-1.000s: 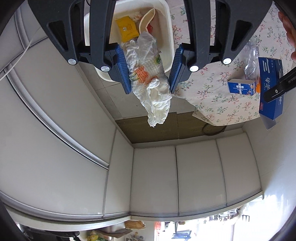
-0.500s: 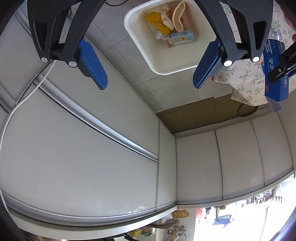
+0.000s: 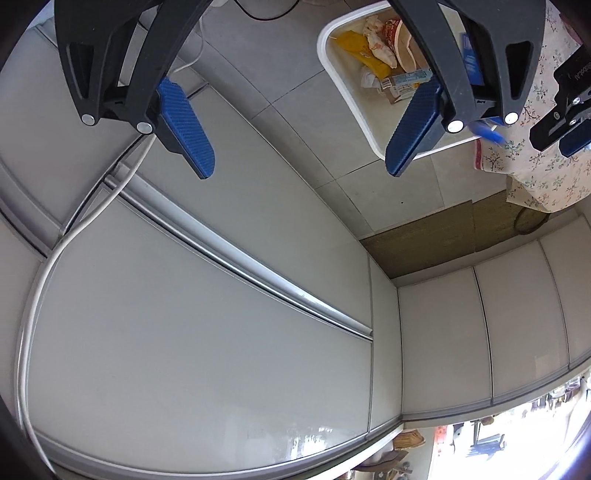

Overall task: Collect trash
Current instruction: 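Open the right tool then the left tool to drop both items into the bin, then move both open tools back over the table toward the water bottle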

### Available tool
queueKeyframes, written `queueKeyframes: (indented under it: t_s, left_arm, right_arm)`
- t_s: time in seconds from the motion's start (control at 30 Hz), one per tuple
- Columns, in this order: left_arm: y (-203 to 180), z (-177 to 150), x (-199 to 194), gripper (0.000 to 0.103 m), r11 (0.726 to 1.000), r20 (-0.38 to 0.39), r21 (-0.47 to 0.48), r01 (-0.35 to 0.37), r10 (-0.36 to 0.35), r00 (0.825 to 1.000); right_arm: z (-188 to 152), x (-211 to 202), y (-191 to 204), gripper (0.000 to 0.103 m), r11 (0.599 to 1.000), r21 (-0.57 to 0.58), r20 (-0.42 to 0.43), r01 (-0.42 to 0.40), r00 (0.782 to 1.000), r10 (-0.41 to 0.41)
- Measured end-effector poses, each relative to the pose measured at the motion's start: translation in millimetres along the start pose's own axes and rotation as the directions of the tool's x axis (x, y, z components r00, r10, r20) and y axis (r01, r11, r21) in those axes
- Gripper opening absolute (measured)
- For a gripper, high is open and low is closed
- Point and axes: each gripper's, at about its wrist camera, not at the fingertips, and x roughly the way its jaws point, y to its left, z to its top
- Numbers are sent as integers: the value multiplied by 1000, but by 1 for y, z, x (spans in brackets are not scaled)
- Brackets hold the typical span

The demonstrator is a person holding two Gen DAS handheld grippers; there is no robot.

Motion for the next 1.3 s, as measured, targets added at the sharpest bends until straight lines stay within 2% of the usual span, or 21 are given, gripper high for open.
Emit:
queueKeyframes:
  t_s: [0.23,0.3,0.53,0.8,1.03,1.3]
  left_arm:
    - [6,0,0,84,999,-5,-9,-42,42,999]
    - [9,0,-2,95,997,-5,-20,-68,68,998]
    - [30,0,-7,95,990,-33,-75,-123,121,992]
    - [53,3,-21,95,979,-29,-117,-169,167,986]
    - [78,2,-30,95,966,-44,-152,-208,204,978]
    - [114,1,-43,95,944,-58,-196,-264,258,964]
  right_arm:
    - [-3,-4,9,91,1000,-14,12,-14,1000,14]
    - [-4,-6,13,95,1000,-20,21,-16,1000,17]
    - [-5,-13,38,96,997,-63,38,-38,998,40]
    - [-3,-24,71,96,990,-123,62,-67,995,75]
    - [-4,-23,92,96,984,-143,42,-102,993,109]
    - [-7,-28,135,96,968,-194,23,-159,986,166]
